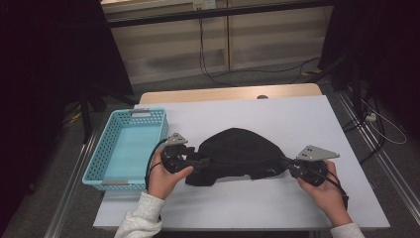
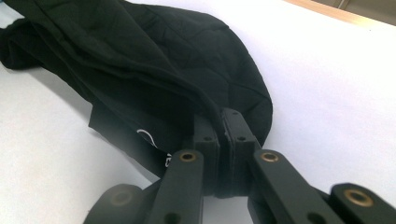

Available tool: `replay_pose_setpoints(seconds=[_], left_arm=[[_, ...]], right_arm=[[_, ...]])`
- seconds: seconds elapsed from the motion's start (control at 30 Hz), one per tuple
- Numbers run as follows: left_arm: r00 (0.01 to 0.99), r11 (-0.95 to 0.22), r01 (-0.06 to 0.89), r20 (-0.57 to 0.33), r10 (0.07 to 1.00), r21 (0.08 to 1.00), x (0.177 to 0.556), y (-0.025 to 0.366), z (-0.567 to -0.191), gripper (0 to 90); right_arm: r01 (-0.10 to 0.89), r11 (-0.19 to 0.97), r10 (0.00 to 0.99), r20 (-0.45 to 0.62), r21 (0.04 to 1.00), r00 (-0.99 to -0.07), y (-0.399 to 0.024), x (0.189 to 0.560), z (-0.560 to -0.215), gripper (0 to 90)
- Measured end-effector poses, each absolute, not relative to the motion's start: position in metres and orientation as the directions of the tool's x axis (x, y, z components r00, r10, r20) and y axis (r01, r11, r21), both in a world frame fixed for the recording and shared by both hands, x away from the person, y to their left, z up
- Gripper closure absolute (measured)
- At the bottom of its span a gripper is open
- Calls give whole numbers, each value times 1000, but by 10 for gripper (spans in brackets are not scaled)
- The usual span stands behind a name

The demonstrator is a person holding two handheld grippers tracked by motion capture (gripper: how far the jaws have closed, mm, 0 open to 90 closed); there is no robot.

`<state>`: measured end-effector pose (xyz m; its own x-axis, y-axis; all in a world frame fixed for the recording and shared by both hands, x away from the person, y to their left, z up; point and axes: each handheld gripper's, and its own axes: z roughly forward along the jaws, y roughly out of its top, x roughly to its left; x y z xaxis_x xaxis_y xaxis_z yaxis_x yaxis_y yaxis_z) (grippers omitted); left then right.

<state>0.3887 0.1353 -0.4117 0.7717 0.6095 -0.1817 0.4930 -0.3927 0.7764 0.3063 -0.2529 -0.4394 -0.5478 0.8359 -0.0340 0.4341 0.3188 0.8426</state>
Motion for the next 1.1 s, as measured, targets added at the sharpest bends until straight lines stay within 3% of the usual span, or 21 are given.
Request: replay_pose_setpoints(seconds=[0.3, 0.57, 0.77, 1.0, 1.1], left_arm=[[817, -454, 438, -134, 560, 776, 379, 132, -414, 142], [827, -519, 423, -83, 556, 743, 382, 130, -429, 146], [797, -451, 407, -67, 600, 794, 391, 130, -428, 230], [824, -448, 359, -52, 565, 818, 398, 123, -428, 363], [834, -421, 375, -102, 543, 826, 400, 122, -428, 417]], right_arm=[[438, 309, 841, -27, 845, -541, -253, 307, -438, 860], [442, 299, 844, -19, 846, -535, -254, 309, -438, 860], [439, 290, 847, -14, 851, -532, -255, 309, -436, 858], [440, 292, 845, -14, 849, -534, -254, 308, -436, 858], [441, 293, 843, -11, 848, -539, -253, 309, -435, 858]])
